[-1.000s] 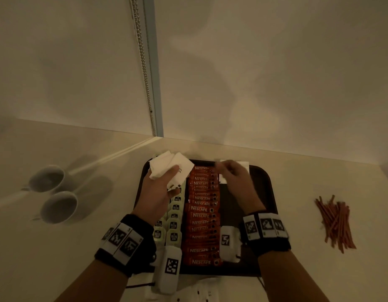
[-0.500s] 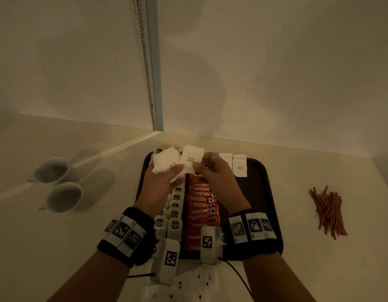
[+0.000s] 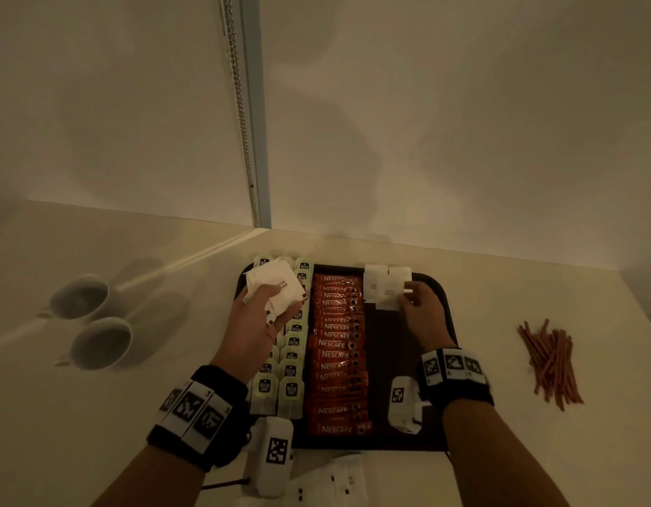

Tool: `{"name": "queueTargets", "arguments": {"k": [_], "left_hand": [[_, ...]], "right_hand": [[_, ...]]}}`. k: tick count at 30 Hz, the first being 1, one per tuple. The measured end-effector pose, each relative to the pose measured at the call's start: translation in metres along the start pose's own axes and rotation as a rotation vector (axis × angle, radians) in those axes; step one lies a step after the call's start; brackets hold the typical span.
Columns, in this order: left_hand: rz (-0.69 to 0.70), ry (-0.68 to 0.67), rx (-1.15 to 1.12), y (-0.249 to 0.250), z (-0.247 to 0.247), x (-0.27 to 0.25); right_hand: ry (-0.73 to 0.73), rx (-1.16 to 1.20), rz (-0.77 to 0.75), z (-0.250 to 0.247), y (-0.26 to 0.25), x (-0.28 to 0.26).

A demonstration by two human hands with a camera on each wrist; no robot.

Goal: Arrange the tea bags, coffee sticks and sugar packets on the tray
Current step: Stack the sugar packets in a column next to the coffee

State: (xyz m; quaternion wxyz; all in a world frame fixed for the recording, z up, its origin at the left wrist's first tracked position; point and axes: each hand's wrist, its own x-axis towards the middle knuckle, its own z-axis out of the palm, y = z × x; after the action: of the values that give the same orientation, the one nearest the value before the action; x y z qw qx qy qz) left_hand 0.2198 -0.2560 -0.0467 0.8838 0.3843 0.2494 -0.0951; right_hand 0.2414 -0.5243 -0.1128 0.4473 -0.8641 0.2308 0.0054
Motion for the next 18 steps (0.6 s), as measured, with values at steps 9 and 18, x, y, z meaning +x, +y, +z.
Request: {"name": "queueTargets", "arguments": {"k": [9, 18], "left_hand": [[-0.039, -0.035, -0.090, -0.002, -0.001, 0.004], [-0.056, -0.033, -0.119, 0.000, -0.003, 0.007]], "right_hand": [[-0.009, 0.005, 0.127, 0.021, 0.005, 0.017], [0.070, -0.111, 0.099, 0.033, 0.002, 0.022]]}}
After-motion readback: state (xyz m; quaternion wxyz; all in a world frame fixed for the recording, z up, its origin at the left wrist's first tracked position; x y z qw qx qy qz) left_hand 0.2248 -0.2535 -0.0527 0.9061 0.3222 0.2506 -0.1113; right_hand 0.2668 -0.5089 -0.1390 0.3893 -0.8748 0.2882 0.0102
